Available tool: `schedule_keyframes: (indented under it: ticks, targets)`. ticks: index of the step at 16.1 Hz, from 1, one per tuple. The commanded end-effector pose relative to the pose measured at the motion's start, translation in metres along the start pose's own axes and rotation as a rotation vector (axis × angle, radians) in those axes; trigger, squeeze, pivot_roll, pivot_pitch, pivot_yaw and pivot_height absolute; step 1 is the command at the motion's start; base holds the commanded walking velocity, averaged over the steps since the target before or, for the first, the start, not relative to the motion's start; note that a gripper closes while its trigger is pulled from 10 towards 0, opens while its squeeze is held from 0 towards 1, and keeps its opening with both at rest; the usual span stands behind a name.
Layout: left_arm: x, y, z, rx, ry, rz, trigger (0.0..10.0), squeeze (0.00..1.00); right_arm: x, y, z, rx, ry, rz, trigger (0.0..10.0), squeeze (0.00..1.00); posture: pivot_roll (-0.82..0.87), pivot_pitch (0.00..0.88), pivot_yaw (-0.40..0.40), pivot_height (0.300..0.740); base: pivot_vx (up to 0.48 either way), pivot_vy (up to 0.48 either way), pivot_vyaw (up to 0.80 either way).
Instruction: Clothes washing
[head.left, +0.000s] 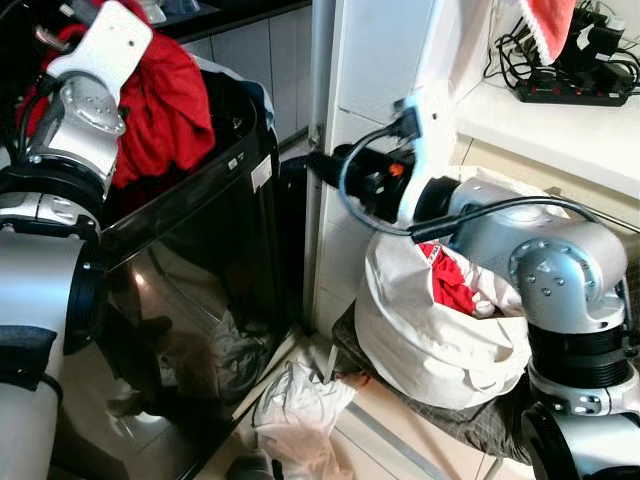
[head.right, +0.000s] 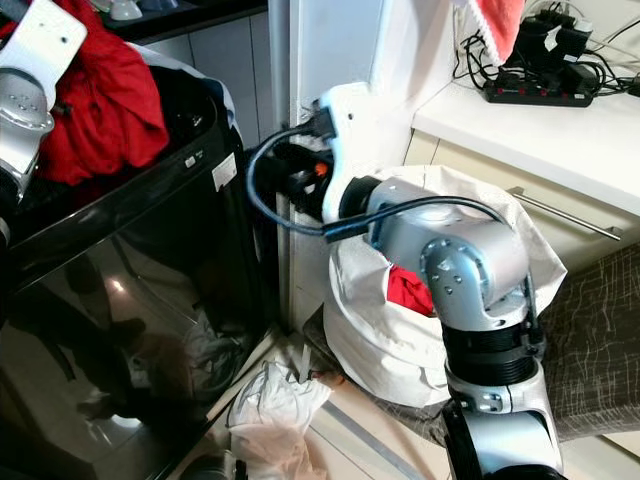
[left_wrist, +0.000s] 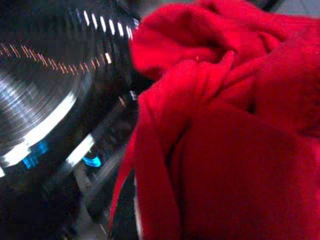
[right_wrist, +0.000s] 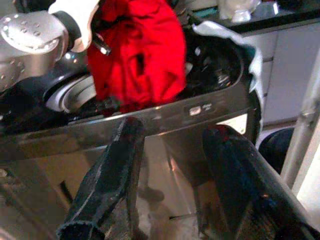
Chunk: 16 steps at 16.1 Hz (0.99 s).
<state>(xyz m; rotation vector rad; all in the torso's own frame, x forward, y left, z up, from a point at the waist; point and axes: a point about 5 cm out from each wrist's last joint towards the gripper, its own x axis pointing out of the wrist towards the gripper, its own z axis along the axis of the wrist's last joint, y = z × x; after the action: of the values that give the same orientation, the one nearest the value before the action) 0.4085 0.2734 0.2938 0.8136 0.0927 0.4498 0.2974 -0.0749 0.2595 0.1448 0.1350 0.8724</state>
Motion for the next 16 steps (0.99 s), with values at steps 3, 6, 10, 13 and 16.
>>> schedule_keyframes:
  ticks: [3, 6, 10, 13, 16]
  targets:
    - [0.0, -0.002, -0.008, -0.063, 0.051, -0.019, 10.0, 1.0, -0.003, 0.008, -0.003, -0.02, 0.017, 0.034, 10.0, 0.0, 0.01, 0.0, 0.005, 0.74, 0.0, 0.0, 0.0]
    - [0.0, 0.0, -0.011, -0.066, 0.057, -0.022, 10.0, 1.0, -0.004, 0.009, -0.005, -0.022, 0.028, 0.045, 10.0, 0.0, 0.01, 0.0, 0.005, 0.74, 0.0, 0.0, 0.0]
    - [0.0, -0.003, -0.015, -0.087, 0.081, -0.066, 10.0, 1.0, -0.003, 0.01, -0.006, -0.018, 0.036, 0.056, 10.0, 0.0, 0.01, 0.0, 0.005, 0.74, 0.0, 0.0, 0.0]
    - [-0.001, -0.007, -0.017, -0.099, 0.088, -0.08, 10.0, 1.0, -0.003, 0.011, -0.007, -0.019, 0.041, 0.059, 10.0, 0.0, 0.02, 0.0, -0.007, 0.74, 0.0, 0.0, 0.0]
    - [-0.001, -0.008, -0.018, -0.084, 0.09, -0.09, 10.0, 1.0, -0.003, 0.01, -0.007, -0.016, 0.045, 0.059, 10.0, 0.0, 0.02, 0.0, -0.009, 0.74, 0.0, 0.0, 0.0]
